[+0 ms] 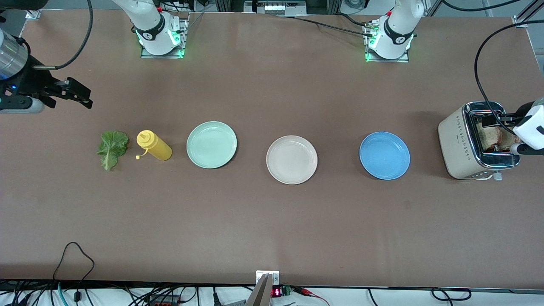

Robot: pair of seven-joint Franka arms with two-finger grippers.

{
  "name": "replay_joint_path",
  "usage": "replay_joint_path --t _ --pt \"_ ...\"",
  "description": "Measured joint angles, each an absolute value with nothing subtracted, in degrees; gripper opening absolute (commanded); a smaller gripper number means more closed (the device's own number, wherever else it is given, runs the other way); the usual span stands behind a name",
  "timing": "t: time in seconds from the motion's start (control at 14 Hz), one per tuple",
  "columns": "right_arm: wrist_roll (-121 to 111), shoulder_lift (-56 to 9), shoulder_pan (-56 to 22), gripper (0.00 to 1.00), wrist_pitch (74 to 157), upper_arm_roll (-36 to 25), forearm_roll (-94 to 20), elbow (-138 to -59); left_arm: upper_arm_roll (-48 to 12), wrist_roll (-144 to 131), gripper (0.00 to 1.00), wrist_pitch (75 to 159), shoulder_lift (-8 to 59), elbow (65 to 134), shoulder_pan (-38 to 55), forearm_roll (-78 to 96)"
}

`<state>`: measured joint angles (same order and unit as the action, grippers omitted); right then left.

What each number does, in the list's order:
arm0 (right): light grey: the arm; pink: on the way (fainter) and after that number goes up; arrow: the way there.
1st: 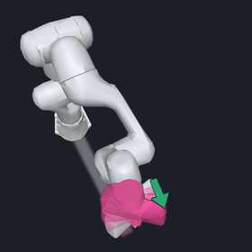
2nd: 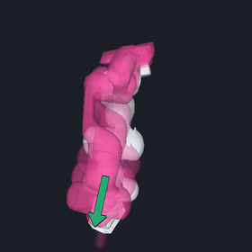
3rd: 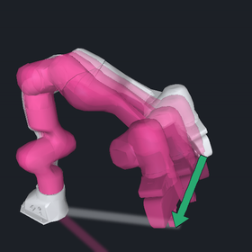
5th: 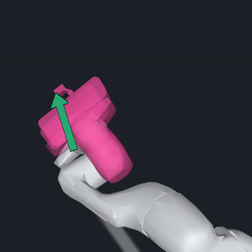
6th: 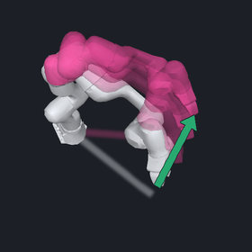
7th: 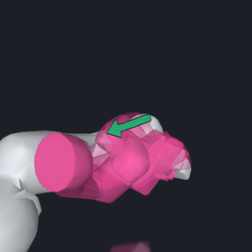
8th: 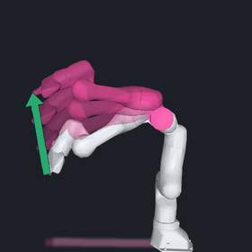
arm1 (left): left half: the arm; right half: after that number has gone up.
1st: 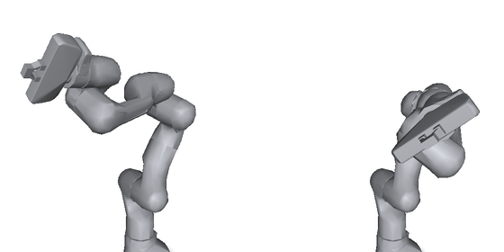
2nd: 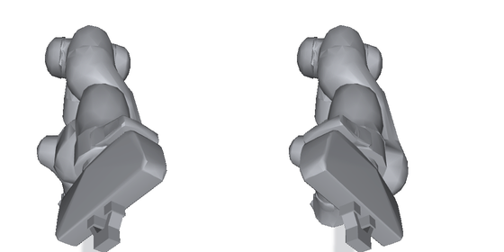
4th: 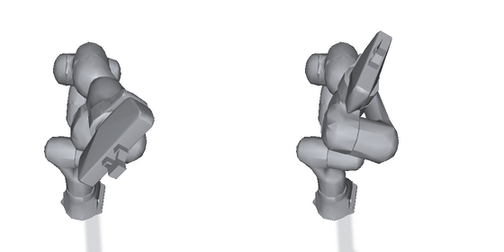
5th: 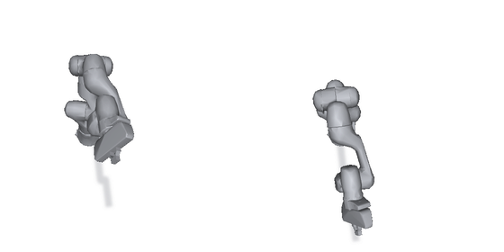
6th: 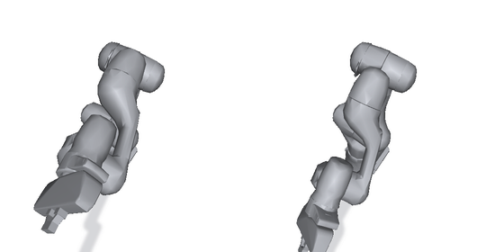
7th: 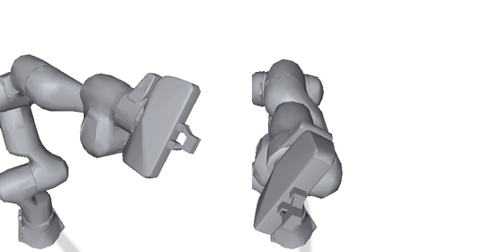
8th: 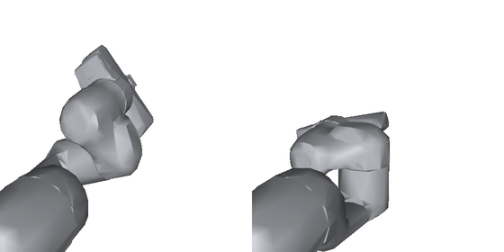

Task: Make sandwich in beige plate with both arms
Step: 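Move the left gripper to the bread slices in the toaster, then grasp a bread slice with the left gripper and lift it out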

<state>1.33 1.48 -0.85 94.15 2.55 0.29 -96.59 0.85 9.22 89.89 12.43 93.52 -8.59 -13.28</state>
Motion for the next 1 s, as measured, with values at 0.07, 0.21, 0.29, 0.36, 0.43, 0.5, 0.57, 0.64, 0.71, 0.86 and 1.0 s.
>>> replay_joint_path --t 0.07,0.21,0.29,0.36,0.43,0.5,0.57,0.64,0.71,0.86,1.0 --pt "-0.8 1.5 -0.8 1.00 94.1 2.4 0.1 -97.1 0.9 10.5 1.00 90.1 13.0 93.5 -9.3 -13.5" --pt "-3.9 1.4 -0.8 1.00 94.1 2.0 -0.5 -98.0 0.8 13.2 1.00 92.3 13.9 94.5 -11.9 -13.5" --pt "-4.7 1.4 -0.8 1.00 94.1 1.9 -0.6 -98.4 0.8 14.6 1.00 94.2 14.2 95.8 -13.4 -13.5" --pt "-4.9 1.4 -0.8 1.00 94.1 1.9 -0.7 -98.6 0.8 15.5 1.00 96.3 14.4 97.2 -14.7 -13.1" --pt "-5.0 1.4 -0.8 1.00 94.1 1.9 -0.7 -98.7 0.8 16.4 1.00 98.5 14.6 98.5 -15.6 -12.4" --pt "-5.0 1.4 -0.8 1.00 94.1 1.9 -0.7 -98.7 0.8 17.3 0.98 100.7 14.7 99.7 -16.2 -11.9" --pt "-5.0 1.4 -0.8 1.00 94.1 1.9 -0.7 -98.7 0.7 17.7 0.97 102.6 14.8 100.9 -16.7 -11.6" --pt "-5.1 1.4 -0.8 1.00 94.1 1.9 -0.7 -98.7 0.7 17.9 0.96 104.2 14.8 102.1 -17.3 -11.0" --pt "-5.1 1.4 -0.8 1.00 94.1 1.9 -0.7 -98.7 0.7 18.2 0.90 105.3 14.8 103.3 -17.8 -9.8" --pt "-5.1 1.4 -0.8 1.00 94.1 1.9 -0.7 -98.8 0.7 19.0 0.78 107.0 14.8 105.3 -18.8 -7.5" --pt "-5.1 1.4 -0.8 1.00 94.1 1.9 -0.7 -98.9 0.7 20.0 0.48 108.9 14.8 106.4 -19.1 -6.8"
